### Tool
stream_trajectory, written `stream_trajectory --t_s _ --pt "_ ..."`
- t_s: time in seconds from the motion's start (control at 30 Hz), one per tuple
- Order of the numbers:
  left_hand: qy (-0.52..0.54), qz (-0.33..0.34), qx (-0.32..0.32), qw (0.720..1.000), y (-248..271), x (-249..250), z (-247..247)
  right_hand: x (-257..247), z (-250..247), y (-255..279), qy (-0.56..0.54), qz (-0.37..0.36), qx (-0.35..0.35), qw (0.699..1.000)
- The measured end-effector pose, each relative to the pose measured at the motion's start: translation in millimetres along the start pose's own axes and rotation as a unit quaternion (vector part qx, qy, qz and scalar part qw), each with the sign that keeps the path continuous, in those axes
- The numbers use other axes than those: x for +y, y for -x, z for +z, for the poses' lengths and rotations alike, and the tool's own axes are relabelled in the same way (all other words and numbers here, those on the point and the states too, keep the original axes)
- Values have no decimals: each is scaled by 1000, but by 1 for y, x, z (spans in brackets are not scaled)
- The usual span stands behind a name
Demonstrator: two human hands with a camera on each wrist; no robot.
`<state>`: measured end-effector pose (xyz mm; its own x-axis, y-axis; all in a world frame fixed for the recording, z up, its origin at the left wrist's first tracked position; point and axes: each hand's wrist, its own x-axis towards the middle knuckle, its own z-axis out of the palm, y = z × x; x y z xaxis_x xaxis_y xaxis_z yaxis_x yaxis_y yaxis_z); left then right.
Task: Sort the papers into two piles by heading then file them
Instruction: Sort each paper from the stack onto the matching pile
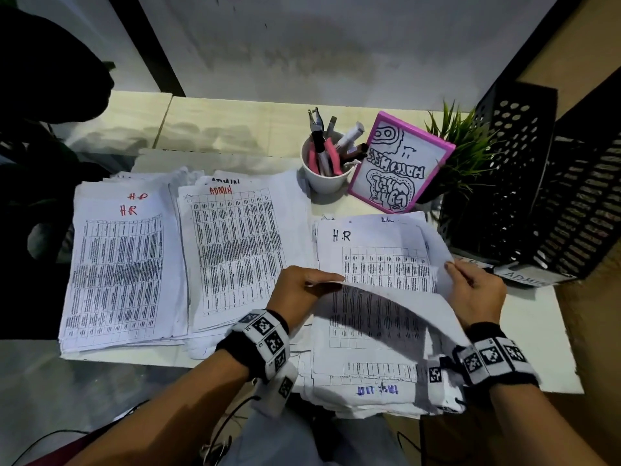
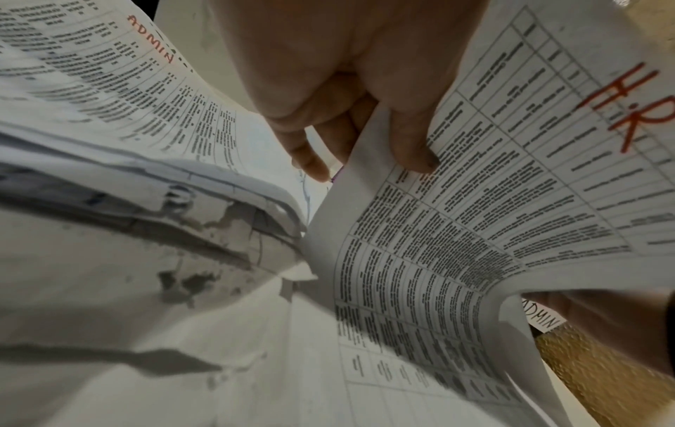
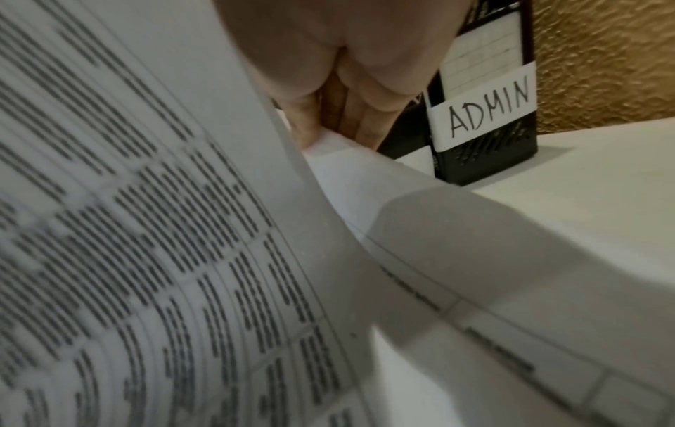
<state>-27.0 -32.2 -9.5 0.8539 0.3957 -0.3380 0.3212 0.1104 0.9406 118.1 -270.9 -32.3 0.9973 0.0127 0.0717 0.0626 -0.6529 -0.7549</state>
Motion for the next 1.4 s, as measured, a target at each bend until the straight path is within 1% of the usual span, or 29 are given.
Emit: stream_trajectory --t_s 0.07,0.13,0.23,0.27,0.3,0.33,0.4,0.47,0.5,0.57,0.63,0.67,0.73,0.8,0.83,0.87,0.9,0.93,1.0,1.07,1.17,1.23,1.33,1.4 --pt "-13 17 -1 1000 -5 -2 1 -6 -7 2 -126 49 -11 991" --pt "-50 43 9 998 -9 -5 -1 -14 -17 6 -265 111 -51 956" --pt "-61 42 6 997 -11 1 -1 -27 -29 14 -379 150 -110 906" --pt "-43 37 5 998 -13 3 0 -31 -32 16 -399 169 -131 891" --pt "1 15 15 1000 -14 3 2 -32 -34 17 -403 184 -149 884" --pt "63 -14 21 998 -14 5 3 -32 -35 18 -396 196 -165 882" --pt "140 -60 24 988 -14 1 4 -32 -36 18 -388 216 -188 876" --pt "142 -62 42 987 -12 -3 3 -32 -34 17 -402 223 -193 867" --pt "122 -58 53 989 -10 -4 3 -33 -33 16 -407 222 -190 865" --pt "117 -52 72 989 -8 -7 2 -31 -30 12 -412 233 -183 861" --pt "188 -84 80 975 -7 -7 2 -27 -27 8 -405 256 -190 857" --pt "224 -103 82 966 -8 -5 1 -27 -27 6 -393 260 -191 861" --pt "283 -123 82 948 -11 -2 1 -27 -24 4 -381 251 -183 871" --pt "330 -126 67 933 -11 4 0 -33 -20 4 -402 248 -167 865" --pt "319 -116 67 938 -11 3 1 -38 -19 5 -417 248 -156 861" --pt "263 -90 69 958 -10 0 -1 -40 -16 4 -424 251 -147 858" --pt "182 -50 70 979 -8 -3 -2 -43 -14 3 -429 255 -137 856" --pt "108 -13 69 992 -7 -6 -4 -45 -12 1 -426 258 -115 860" --pt "30 25 64 997 -5 -8 -6 -50 -10 -3 -402 271 -79 871" --pt "23 32 56 998 -4 -6 -8 -52 -7 -7 -381 276 -61 880" --pt "-5 53 49 997 -1 -2 -8 -51 -4 -9 -370 285 -38 884" --pt "-30 76 56 995 1 -2 -7 -51 -2 -9 -364 287 -26 886" --pt "-24 82 74 994 3 -4 -6 -47 -1 -9 -377 286 -17 881" --pt "-12 95 72 993 8 2 -3 -40 2 -11 -350 289 -9 891"
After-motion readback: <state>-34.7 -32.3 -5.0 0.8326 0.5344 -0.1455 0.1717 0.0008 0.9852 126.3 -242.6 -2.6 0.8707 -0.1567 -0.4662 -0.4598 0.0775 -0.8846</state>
